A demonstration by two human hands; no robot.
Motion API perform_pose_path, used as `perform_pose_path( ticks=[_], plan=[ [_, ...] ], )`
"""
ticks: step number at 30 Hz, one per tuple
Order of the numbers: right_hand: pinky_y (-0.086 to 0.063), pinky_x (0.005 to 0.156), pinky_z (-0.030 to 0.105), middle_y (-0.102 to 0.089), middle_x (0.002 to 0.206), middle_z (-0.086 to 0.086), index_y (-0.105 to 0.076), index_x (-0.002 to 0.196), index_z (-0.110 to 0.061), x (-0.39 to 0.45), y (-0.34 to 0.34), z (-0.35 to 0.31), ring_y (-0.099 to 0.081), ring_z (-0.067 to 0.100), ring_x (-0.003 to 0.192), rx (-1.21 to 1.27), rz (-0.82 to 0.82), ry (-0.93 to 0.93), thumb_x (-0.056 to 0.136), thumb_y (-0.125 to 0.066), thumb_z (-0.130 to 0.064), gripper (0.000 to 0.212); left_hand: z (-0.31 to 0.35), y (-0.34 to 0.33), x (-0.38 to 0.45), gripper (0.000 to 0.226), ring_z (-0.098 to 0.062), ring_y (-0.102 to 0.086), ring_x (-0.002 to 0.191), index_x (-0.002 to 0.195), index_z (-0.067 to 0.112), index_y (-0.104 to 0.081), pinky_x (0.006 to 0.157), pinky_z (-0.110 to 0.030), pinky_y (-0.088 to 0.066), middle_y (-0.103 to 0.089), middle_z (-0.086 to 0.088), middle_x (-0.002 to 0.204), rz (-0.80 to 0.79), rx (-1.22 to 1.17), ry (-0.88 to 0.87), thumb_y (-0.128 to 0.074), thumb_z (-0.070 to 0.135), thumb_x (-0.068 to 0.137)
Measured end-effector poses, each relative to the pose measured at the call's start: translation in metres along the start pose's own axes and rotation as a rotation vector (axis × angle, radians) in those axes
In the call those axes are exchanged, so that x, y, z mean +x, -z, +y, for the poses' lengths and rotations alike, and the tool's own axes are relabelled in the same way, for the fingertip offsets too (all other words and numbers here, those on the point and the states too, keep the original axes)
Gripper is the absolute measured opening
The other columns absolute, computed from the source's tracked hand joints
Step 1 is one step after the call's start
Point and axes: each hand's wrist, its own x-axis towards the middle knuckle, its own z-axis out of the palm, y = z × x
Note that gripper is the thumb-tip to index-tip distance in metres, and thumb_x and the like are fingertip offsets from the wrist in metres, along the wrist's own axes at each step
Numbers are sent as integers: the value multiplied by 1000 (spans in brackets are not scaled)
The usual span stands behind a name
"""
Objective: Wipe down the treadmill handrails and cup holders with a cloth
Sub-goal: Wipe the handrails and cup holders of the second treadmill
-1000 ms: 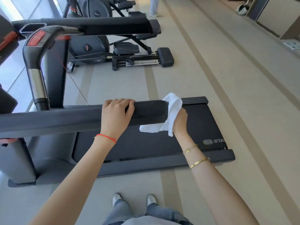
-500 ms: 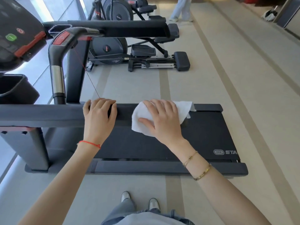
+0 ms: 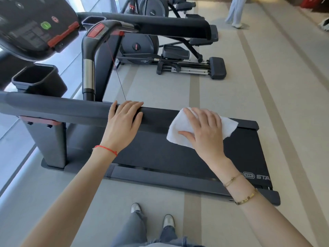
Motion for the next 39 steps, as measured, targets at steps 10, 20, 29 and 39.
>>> perform_pose_path(
  ticks=[10, 20, 29, 39],
  plan=[
    [-46, 84, 40, -64, 112, 3, -59, 128, -17, 34, 2, -26, -61, 26, 91, -74, -42, 112, 89, -40, -73, 70, -43, 25, -22, 36, -27, -42, 132, 135, 12, -53, 116, -49, -25, -54, -7, 136, 109, -21, 112, -47, 21, 101],
    [-46, 74, 36, -66, 95, 2, -62, 116, -15, 103, -27, -159, -60, 23, 79, 109, -118, 97, 84, -39, -78, 74, -156, 68, -28, 34, -26, -45, 129, 134, 14, -52, 118, -48, -25, -56, -5, 131, 146, -66, 170, -47, 16, 100],
    [-43, 62, 34, -58, 67, 3, -65, 84, -13, 155, -55, -293, -54, 22, 62, 47, 14, -70, 96, -33, -65, 63, -247, 84, -23, 29, -25, -51, 120, 124, 14, -62, 107, -47, -38, -62, -3, 121, 193, -33, 60, -46, 14, 100],
    [-48, 100, 41, -66, 126, 4, -63, 128, -8, 120, -64, -289, -62, 24, 114, 103, 270, 33, 104, -49, -30, 35, -277, 97, -13, 25, -22, -56, 111, 112, 15, -68, 107, -41, -36, -67, 1, 110, 198, -77, -15, -46, 18, 99]
  ],
)
